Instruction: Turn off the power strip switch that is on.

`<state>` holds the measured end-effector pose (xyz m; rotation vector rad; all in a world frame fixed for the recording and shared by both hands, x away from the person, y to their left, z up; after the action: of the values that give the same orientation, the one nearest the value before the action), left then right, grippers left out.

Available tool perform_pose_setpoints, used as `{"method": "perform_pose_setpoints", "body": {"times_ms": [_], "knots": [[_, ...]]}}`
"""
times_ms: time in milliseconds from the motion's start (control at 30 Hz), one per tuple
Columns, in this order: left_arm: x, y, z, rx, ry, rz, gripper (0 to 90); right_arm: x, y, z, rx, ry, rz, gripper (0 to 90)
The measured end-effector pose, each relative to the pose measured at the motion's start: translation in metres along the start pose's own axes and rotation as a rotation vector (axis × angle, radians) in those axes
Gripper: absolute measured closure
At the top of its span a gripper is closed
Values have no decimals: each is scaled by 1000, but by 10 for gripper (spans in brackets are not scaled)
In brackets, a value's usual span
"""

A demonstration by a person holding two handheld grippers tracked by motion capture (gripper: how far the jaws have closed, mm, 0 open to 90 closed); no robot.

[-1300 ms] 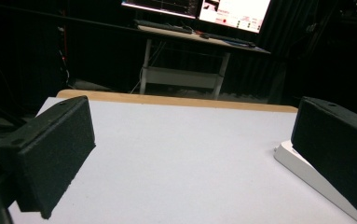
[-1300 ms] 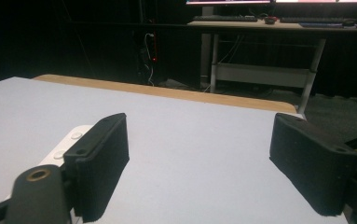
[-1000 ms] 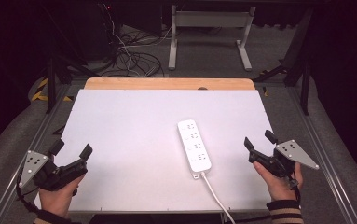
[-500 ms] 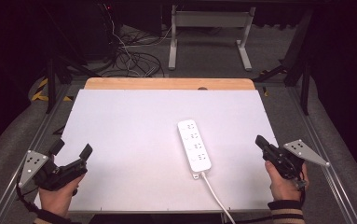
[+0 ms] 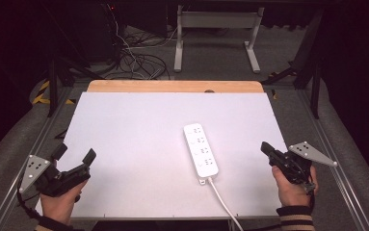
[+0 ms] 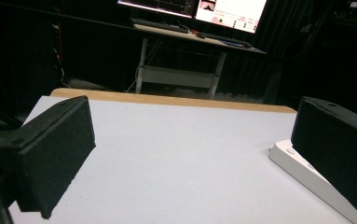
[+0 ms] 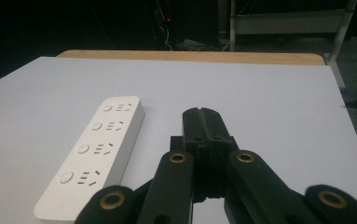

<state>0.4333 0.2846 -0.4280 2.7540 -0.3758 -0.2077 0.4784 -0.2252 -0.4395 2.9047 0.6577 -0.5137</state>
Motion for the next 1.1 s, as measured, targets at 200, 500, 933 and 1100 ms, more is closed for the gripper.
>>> {"method": "perform_pose_setpoints", "body": {"times_ms": [200, 500, 933, 1100], "knots": [[0, 0, 1, 1, -5, 1, 0, 4, -7, -4, -28, -20, -11, 900], [-3, -2, 2, 4, -10, -1, 0, 16, -31, -13, -53, -17, -80, 900], [-16, -10, 2, 24, -14, -26, 0, 45, -75, -12, -131, -85, -181, 900], [-23, -14, 2, 23, -11, -40, 0, 58, -90, -3, -176, -133, -201, 900]]}}
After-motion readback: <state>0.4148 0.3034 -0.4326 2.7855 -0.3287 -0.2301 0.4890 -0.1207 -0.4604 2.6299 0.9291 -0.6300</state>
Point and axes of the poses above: each handheld gripper's, and its own axes: x roughly forward along the jaws, z roughly out of its underside, y roughly to its right, the point moved 10 cm from there along x, roughly forward along the jaws, and after that the axes turned 10 degrees about -x, right-handed, at the moved point
